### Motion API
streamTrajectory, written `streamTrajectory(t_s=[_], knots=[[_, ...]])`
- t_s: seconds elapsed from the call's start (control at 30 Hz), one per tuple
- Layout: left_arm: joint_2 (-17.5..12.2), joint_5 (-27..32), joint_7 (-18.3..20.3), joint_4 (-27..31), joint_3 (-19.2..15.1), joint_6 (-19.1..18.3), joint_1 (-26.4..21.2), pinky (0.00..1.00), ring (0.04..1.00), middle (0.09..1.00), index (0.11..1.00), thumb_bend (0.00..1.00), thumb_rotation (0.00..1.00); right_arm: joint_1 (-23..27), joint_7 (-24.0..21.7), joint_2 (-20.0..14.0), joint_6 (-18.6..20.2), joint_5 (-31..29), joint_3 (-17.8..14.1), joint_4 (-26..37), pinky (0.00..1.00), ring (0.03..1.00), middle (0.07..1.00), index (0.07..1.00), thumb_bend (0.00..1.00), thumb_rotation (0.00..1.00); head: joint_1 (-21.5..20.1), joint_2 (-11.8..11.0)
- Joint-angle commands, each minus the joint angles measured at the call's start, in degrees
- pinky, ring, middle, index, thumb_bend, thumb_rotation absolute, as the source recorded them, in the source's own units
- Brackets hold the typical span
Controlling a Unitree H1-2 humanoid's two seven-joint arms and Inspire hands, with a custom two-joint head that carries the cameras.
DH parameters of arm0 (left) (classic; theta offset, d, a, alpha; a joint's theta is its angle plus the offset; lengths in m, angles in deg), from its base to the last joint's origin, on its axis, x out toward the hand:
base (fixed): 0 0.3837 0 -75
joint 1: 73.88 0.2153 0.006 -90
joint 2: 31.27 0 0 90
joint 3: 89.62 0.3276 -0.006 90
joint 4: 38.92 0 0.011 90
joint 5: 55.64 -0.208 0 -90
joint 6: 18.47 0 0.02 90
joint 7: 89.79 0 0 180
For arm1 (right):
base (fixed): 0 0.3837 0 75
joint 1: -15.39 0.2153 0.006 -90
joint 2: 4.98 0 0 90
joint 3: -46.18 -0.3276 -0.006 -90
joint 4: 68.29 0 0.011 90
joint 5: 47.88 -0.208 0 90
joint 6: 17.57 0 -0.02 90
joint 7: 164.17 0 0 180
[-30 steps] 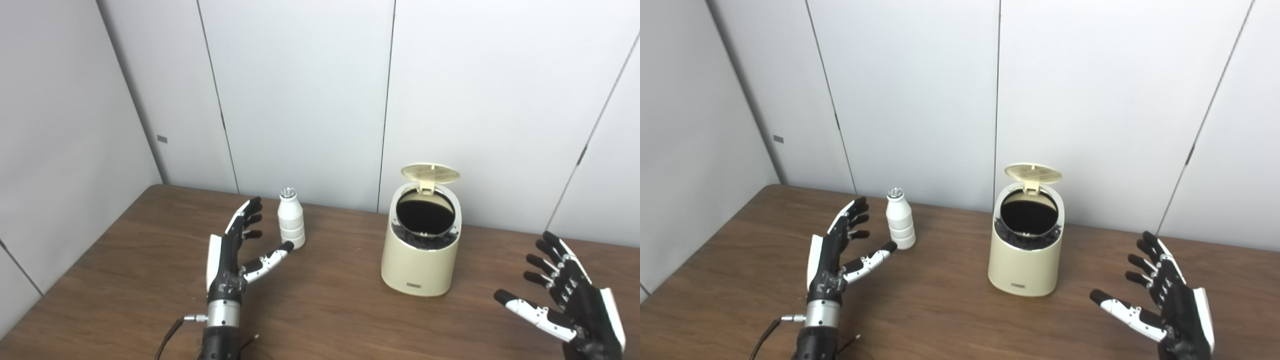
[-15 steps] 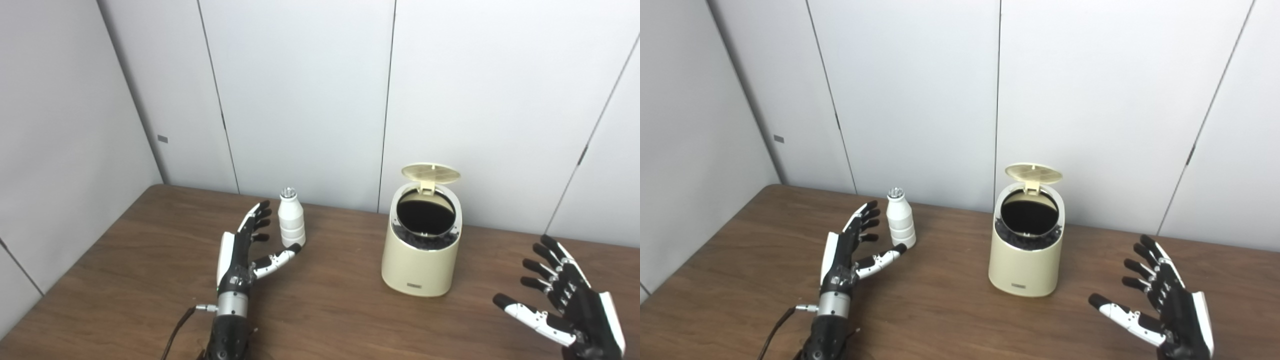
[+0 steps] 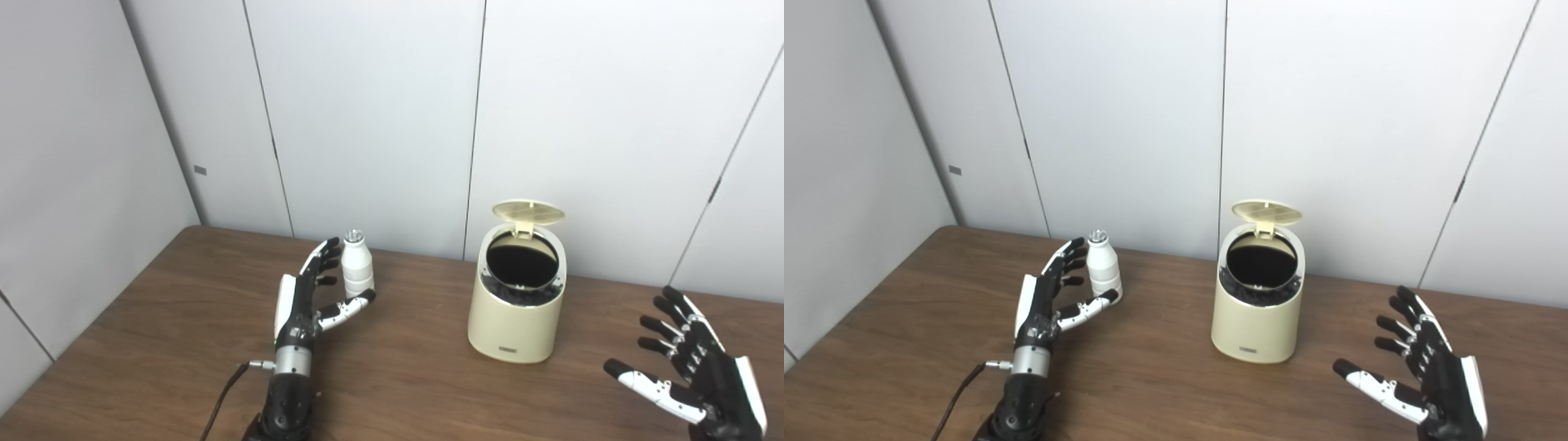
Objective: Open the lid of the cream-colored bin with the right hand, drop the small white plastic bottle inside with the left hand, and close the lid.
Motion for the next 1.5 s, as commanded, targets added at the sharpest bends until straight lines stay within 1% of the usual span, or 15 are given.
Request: streamTrajectory(t_s=[0.0, 0.27, 0.4, 0.5, 0.7, 0.83, 0.97, 1.1, 1.2, 1.33, 1.4, 1.43, 1.47], knots=[[-0.6, -0.1, -1.1, -0.9, 0.4, 1.9, -1.8, 0.72, 0.809, 0.841, 0.885, 0.72, 0.11, 1.1, 0.0, -0.1, -2.1, -0.3, -0.1, 1.1, 0.67, 0.779, 0.877, 0.880, 0.65, 0.00, 0.0, 0.1], [-0.6, -0.2, -1.6, -2.7, 0.7, 2.1, -2.9, 0.75, 0.805, 0.839, 0.885, 0.72, 0.12, 0.6, 0.2, 0.0, -1.3, 0.7, 0.2, 1.7, 0.67, 0.772, 0.880, 0.879, 0.66, 0.00, -0.5, 0.5], [-0.6, -0.3, -1.9, -3.7, 0.9, 2.4, -3.4, 0.75, 0.805, 0.835, 0.874, 0.72, 0.12, 0.4, 0.1, 0.3, -1.0, 0.2, 0.1, 2.0, 0.67, 0.770, 0.882, 0.878, 0.66, 0.01, -0.8, 0.6], [-0.5, -0.4, -2.2, -4.7, 1.1, 2.8, -3.8, 0.72, 0.803, 0.832, 0.868, 0.72, 0.10, 0.3, 0.1, 0.5, -0.6, 0.1, 0.1, 2.3, 0.67, 0.775, 0.883, 0.881, 0.67, 0.03, -0.9, 0.8], [-0.5, 0.1, -2.4, -6.8, 1.3, 3.7, -4.3, 0.74, 0.803, 0.833, 0.860, 0.72, 0.10, 0.3, 0.1, 0.6, -0.4, 0.4, 0.2, 2.6, 0.66, 0.767, 0.874, 0.873, 0.67, 0.02, -1.2, 0.8], [-0.4, 0.3, -2.7, -7.6, 1.4, 4.2, -4.5, 0.73, 0.798, 0.832, 0.859, 0.72, 0.09, 0.1, 0.1, 0.7, -0.4, 0.3, 0.2, 2.9, 0.66, 0.767, 0.879, 0.875, 0.66, 0.02, -1.3, 0.9], [-0.4, 0.5, -3.0, -9.1, 1.6, 5.2, -5.0, 0.72, 0.794, 0.831, 0.855, 0.71, 0.08, -0.1, 0.1, 0.8, -0.3, 0.5, 0.4, 3.4, 0.66, 0.767, 0.879, 0.880, 0.67, 0.05, -1.5, 0.9], [-0.4, 0.9, -3.4, -11.2, 1.6, 6.9, -5.8, 0.70, 0.778, 0.825, 0.847, 0.71, 0.06, -0.2, 0.1, 0.8, -0.2, 0.6, 0.3, 3.6, 0.67, 0.768, 0.868, 0.875, 0.68, 0.05, -1.7, 1.1], [-0.2, 1.1, -4.0, -12.9, 1.4, 8.0, -6.4, 0.65, 0.749, 0.804, 0.832, 0.71, 0.02, -0.3, 0.3, 1.0, 0.4, 0.8, 0.4, 4.3, 0.66, 0.765, 0.865, 0.872, 0.68, 0.05, -1.9, 1.2], [0.3, 1.2, -5.4, -15.1, 1.1, 9.3, -7.1, 0.55, 0.653, 0.727, 0.770, 0.68, 0.00, -0.5, 0.1, 1.1, 1.1, 0.4, 0.2, 5.1, 0.67, 0.772, 0.865, 0.872, 0.67, 0.03, -1.9, 1.3], [0.4, 1.0, -6.7, -16.1, 1.1, 9.6, -7.5, 0.50, 0.585, 0.676, 0.704, 0.68, 0.00, -0.5, 0.1, 1.1, 1.3, 0.4, 0.2, 5.4, 0.67, 0.771, 0.864, 0.872, 0.66, 0.03, -1.9, 1.5], [0.5, 0.5, -7.9, -16.6, 1.1, 9.5, -7.7, 0.45, 0.504, 0.598, 0.621, 0.59, 0.00, -0.5, 0.1, 1.1, 1.3, 0.3, 0.3, 5.5, 0.67, 0.771, 0.864, 0.873, 0.66, 0.03, -1.9, 1.5], [0.5, 0.2, -8.8, -17.0, 1.0, 9.5, -7.9, 0.41, 0.460, 0.551, 0.577, 0.54, 0.00, -0.5, 0.0, 1.1, 1.5, 0.4, 0.3, 5.7, 0.66, 0.769, 0.865, 0.873, 0.66, 0.03, -1.9, 1.5]])
